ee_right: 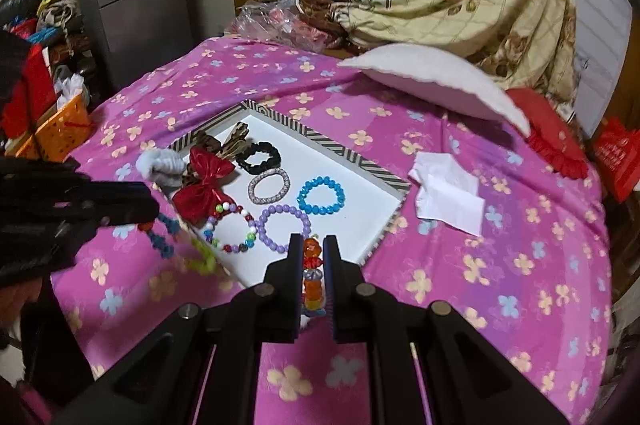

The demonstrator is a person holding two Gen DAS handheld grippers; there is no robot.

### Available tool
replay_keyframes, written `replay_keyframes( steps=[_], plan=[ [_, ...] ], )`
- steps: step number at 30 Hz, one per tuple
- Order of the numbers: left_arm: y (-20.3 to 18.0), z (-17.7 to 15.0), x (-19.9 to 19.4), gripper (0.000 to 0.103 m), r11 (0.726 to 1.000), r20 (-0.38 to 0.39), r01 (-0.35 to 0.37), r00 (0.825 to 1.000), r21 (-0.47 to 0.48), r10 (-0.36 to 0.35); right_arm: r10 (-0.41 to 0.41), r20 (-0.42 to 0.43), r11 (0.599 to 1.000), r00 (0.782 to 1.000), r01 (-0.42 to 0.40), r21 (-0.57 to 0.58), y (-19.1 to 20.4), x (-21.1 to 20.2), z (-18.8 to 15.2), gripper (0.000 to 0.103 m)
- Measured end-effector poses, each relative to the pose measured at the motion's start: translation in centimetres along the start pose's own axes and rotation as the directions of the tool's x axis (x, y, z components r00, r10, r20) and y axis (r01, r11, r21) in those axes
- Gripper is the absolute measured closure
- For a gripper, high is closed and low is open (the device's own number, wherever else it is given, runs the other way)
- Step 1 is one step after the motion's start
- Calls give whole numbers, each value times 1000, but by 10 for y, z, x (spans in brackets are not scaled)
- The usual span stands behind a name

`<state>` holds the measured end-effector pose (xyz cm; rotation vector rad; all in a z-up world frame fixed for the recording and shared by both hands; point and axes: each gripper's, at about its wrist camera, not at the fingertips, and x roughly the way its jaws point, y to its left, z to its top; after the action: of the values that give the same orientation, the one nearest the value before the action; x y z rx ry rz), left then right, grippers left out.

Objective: Organize jewelry
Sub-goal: 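Carry both bracelets into the tray and open both tools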

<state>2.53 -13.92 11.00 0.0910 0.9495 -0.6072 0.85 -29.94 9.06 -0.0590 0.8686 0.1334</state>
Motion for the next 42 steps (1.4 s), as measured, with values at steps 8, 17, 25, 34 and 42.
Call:
replay_keyframes(
  steps=[8,17,25,34,42],
  plan=[
    [-35,5,41,70,998,-44,63,997,-2,-63,30,-92,998,995,-25,56,-24,68,12,93],
    [1,-7,109,70,996,-149,7,989,-90,-20,-22,-150,995,989,36,90,-62,130,22,93],
    [19,-17,132,70,994,-181,-33,983,-107,13,-71,-137,987,988,89,132,-81,169,34,93],
    [16,-24,132,70,994,-160,-71,985,-77,58,-39,-104,984,994,57,171,-78,155,24,76],
    [19,-29,117,62,988,-135,-123,985,-91,110,-35,-25,984,999,39,172,-58,93,4,51]
  ],
)
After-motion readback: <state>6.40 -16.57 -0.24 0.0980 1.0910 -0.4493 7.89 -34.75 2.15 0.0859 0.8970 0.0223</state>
